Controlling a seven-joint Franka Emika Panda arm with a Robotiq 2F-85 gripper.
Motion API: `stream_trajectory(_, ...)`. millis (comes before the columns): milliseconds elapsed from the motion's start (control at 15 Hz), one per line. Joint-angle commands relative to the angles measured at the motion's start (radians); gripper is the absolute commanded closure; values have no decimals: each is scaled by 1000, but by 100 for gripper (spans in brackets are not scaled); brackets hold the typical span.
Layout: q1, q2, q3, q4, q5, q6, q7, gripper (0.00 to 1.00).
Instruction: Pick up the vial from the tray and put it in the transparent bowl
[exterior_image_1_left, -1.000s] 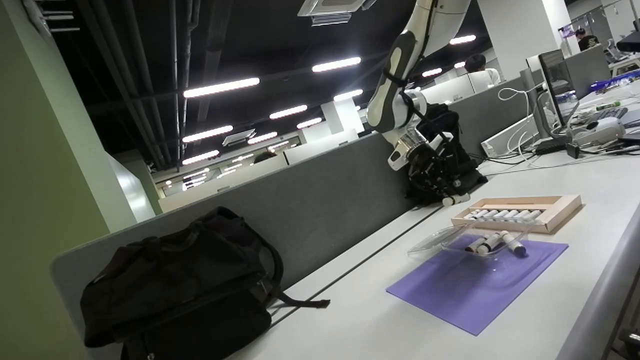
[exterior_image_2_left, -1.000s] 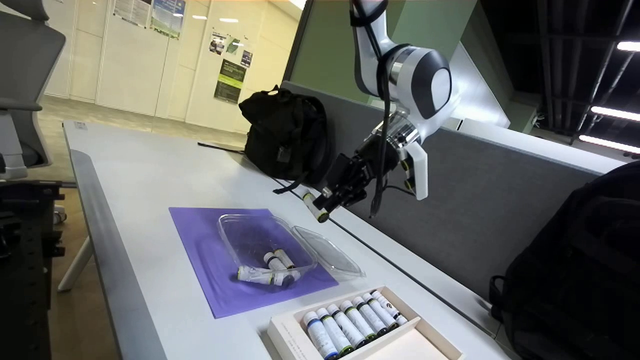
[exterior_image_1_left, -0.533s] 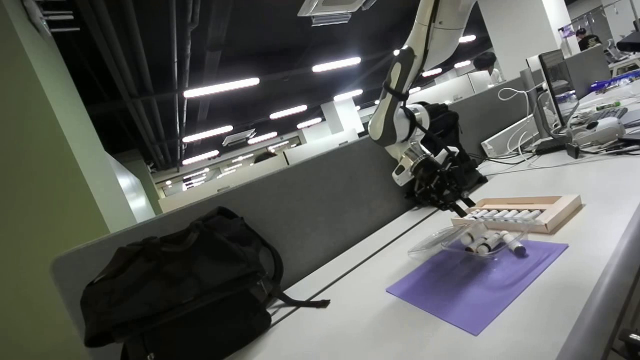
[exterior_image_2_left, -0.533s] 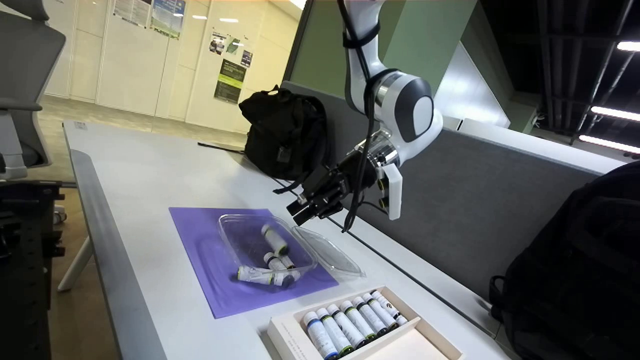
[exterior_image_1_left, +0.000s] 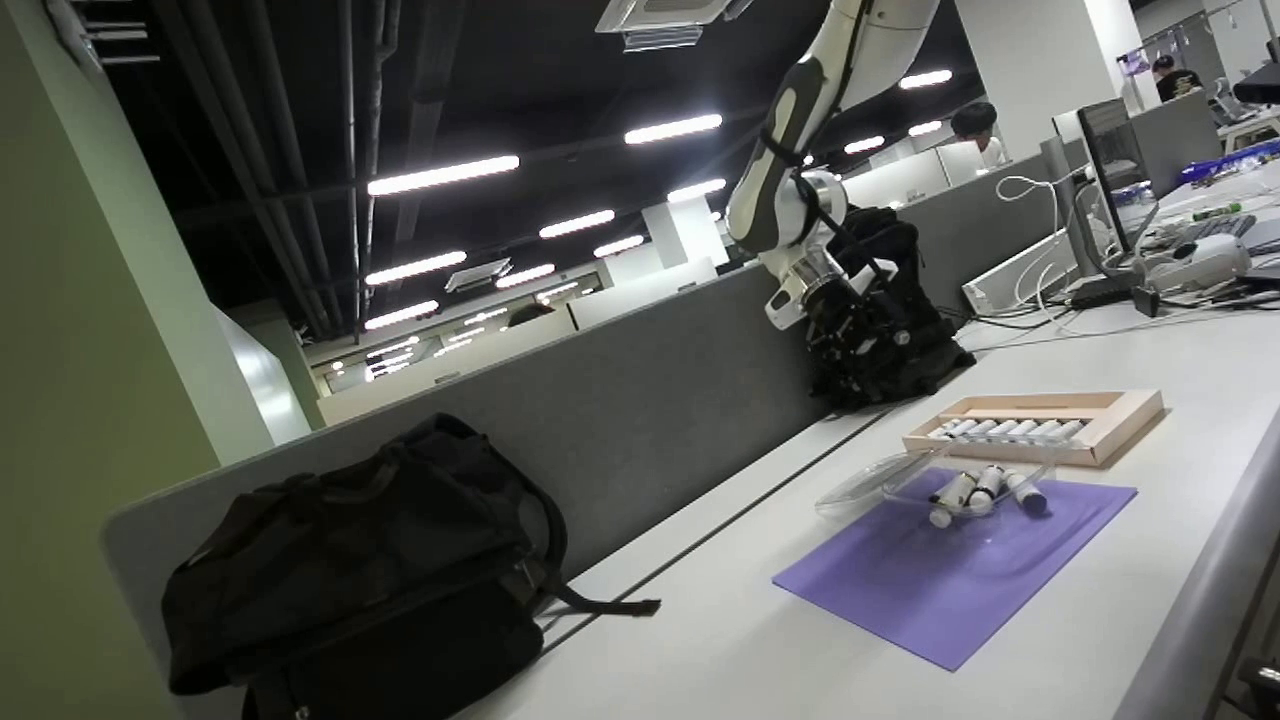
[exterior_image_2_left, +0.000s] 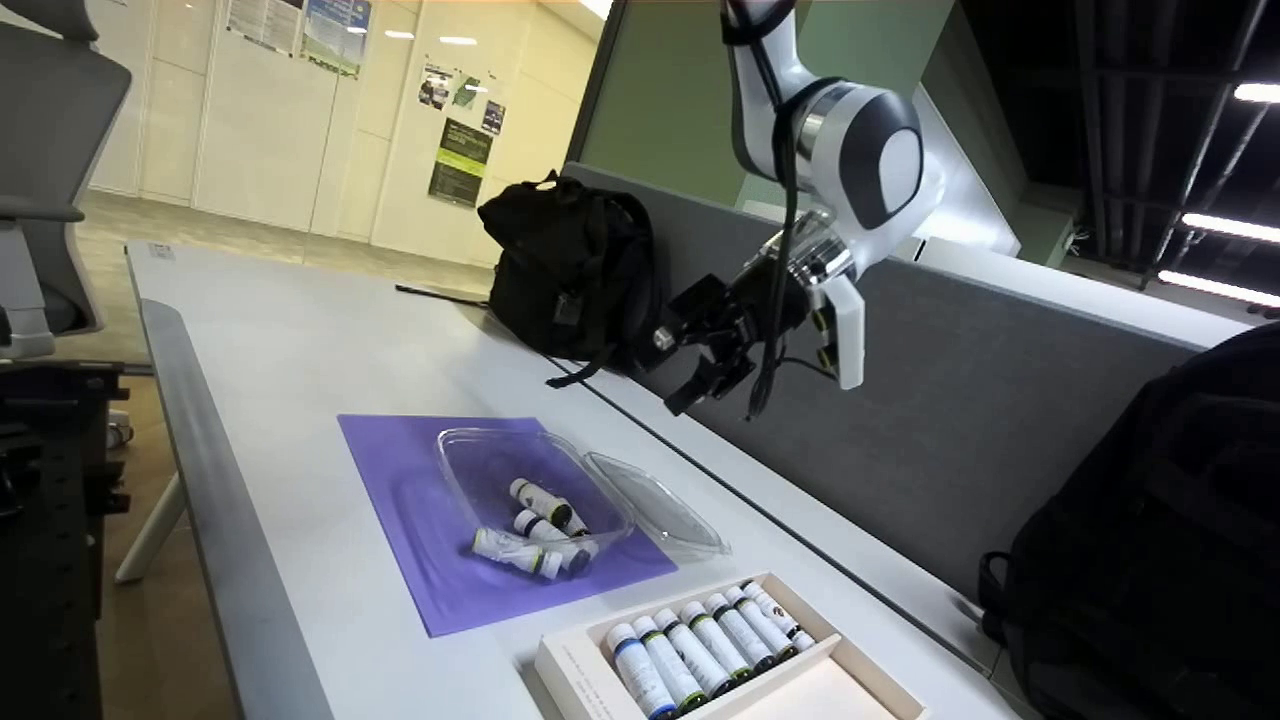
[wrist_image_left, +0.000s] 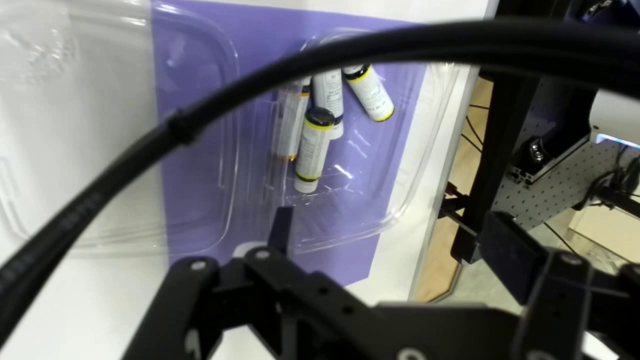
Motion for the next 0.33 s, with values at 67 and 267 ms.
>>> stream_trajectory(67,2,-43,-28,8,-14,20,1,0)
stream_trajectory(267,1,-75,-42,7,-27,25,1,0)
